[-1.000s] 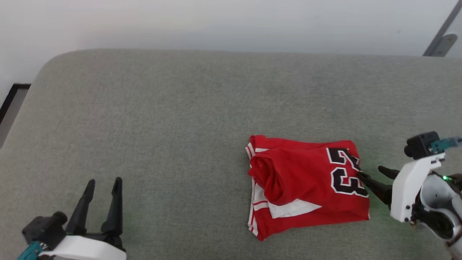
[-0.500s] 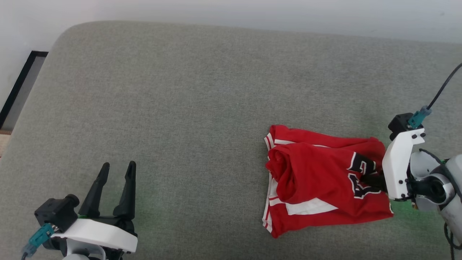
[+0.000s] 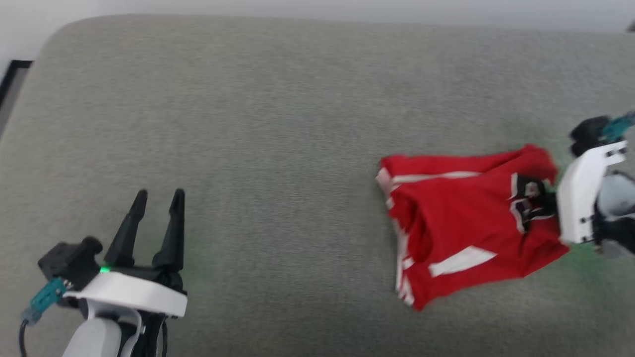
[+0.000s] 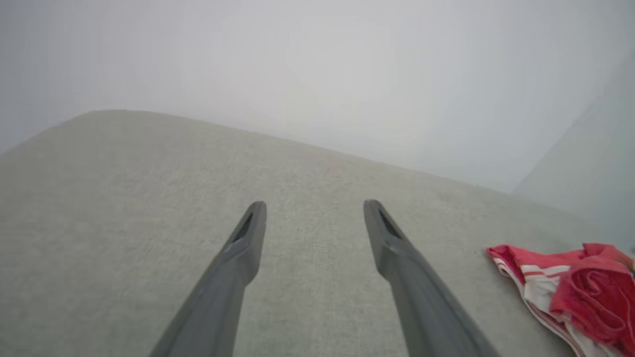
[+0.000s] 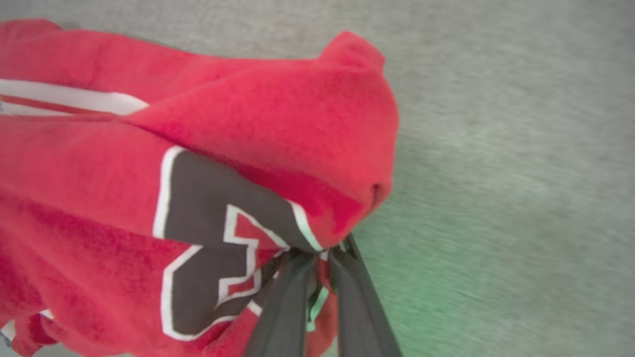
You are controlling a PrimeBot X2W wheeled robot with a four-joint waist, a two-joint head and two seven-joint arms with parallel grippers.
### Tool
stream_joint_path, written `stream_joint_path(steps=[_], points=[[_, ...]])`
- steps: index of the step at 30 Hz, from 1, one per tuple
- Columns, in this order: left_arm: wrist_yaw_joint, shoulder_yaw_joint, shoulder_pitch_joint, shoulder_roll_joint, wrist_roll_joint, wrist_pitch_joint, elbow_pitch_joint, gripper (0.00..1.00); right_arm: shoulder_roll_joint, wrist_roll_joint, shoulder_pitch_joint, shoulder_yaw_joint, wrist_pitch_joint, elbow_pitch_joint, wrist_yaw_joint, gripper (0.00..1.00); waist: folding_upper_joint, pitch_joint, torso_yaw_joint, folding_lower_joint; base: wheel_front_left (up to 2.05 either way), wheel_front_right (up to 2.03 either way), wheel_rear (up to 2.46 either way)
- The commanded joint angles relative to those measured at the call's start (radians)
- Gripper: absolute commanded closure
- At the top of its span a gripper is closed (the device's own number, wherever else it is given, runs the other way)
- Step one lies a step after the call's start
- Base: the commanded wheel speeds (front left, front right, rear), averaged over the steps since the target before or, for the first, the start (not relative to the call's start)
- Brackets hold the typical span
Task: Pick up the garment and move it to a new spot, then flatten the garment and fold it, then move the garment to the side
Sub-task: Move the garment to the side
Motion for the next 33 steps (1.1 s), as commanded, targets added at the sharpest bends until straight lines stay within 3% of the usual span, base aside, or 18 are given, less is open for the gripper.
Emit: stream_joint_path(steps=[1, 11, 20, 27, 33], points=[[-0.003, -0.011, -0.021, 0.009, 0.015, -0.004, -0.006, 0.00, -0.016, -0.013, -0.014, -0.008, -0.015, -0.004, -0.003, 1.00, 0.0000, 0.014, -0.030, 0.0000, 0.00, 0.00, 0.00], [-0.004, -0.078, -0.096, 0.039, 0.037, -0.004, -0.031, 0.00, -0.098, -0.068, -0.073, -0.062, -0.070, -0.009, -0.003, 1.00, 0.0000, 0.055, -0.171, 0.0000, 0.00, 0.00, 0.00], [-0.003, -0.167, -0.189, 0.082, 0.038, -0.004, -0.026, 0.00, -0.153, -0.204, -0.160, -0.122, -0.187, 0.055, -0.003, 1.00, 0.0000, 0.105, -0.282, 0.0000, 0.00, 0.00, 0.00], [-0.003, -0.250, -0.265, 0.108, 0.025, -0.004, -0.029, 0.00, -0.184, -0.314, -0.217, -0.165, -0.286, 0.158, -0.003, 1.00, 0.0000, 0.151, -0.324, 0.0000, 0.00, 0.00, 0.00], [-0.004, -0.313, -0.329, 0.120, 0.013, -0.004, -0.019, 0.00, -0.173, -0.445, -0.262, -0.201, -0.402, 0.279, -0.003, 1.00, 0.0000, 0.188, -0.327, 0.0000, 0.00, 0.00, 0.00]])
